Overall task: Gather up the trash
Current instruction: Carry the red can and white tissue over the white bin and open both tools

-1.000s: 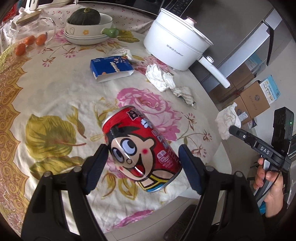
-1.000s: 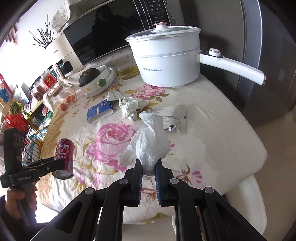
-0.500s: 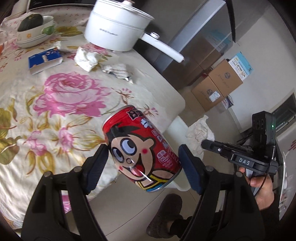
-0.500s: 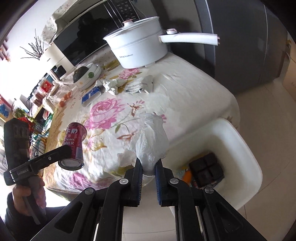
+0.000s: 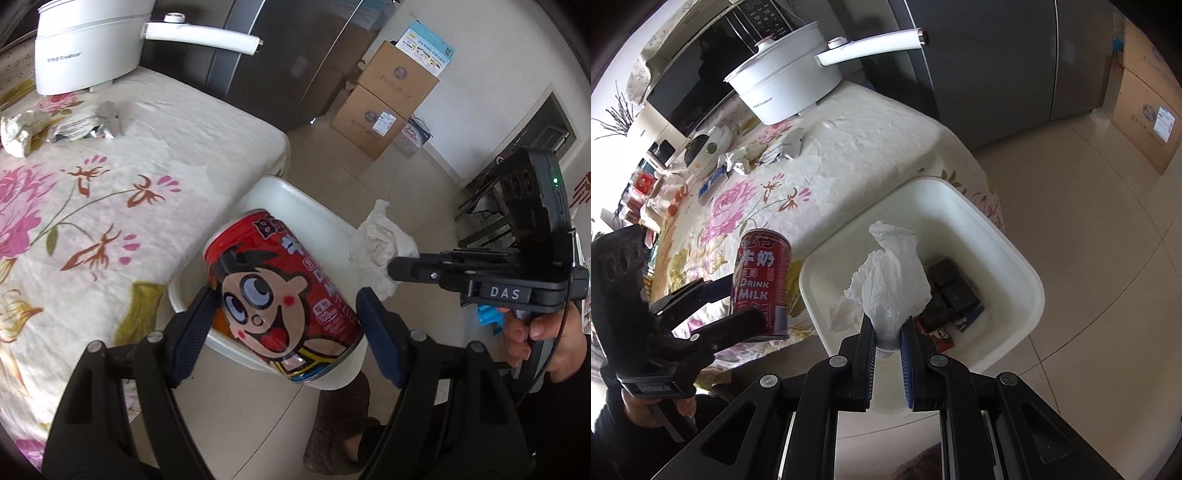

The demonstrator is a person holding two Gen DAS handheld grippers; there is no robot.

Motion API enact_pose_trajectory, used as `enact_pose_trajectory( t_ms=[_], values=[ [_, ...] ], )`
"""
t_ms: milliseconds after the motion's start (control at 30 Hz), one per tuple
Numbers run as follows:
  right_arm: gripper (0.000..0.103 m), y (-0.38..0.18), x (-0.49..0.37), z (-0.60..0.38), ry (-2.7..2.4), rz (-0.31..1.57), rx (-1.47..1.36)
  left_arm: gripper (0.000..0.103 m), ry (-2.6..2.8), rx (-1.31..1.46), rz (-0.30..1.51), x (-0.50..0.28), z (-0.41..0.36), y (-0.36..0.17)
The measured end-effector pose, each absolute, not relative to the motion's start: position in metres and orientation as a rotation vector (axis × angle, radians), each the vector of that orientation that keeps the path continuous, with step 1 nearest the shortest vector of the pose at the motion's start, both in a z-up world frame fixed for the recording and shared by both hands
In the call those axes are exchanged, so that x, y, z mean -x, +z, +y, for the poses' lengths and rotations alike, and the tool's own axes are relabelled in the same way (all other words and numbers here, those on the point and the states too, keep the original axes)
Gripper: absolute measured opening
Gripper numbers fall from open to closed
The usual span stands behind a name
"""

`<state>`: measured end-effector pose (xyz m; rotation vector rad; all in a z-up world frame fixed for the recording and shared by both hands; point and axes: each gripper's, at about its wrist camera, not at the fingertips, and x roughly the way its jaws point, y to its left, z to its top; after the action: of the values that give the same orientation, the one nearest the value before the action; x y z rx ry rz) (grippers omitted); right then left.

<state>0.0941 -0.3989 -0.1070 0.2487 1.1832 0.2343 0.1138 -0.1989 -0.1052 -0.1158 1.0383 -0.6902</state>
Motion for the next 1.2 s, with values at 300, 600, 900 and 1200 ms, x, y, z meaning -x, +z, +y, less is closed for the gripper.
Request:
enact_pose_trajectory(
  t_ms=[300,600,900,1200],
  values=[
    [0.013,-0.117,-0.092,-0.422,0.193,1.198,-0.260,0.079,-0.688,0.057,1.061,-0.123,-0.218,-0.126],
    [0.013,-0.118,-0.094,-0.418,0.191,1.201,-0.252,0.100,-0.616,0.023,1.059,-0.116,-0.192,-0.106],
    [0.013,-0.116,-0.100,-0.404,0.194,1.196,-0.232,0.102,-0.501,-0.058,1.006,-0.097,-0.151,-0.084],
    [0.015,-0.113,-0.110,-0.381,0.207,1.194,-0.199,0.102,-0.381,-0.127,0.954,-0.083,-0.115,-0.071]
  ],
)
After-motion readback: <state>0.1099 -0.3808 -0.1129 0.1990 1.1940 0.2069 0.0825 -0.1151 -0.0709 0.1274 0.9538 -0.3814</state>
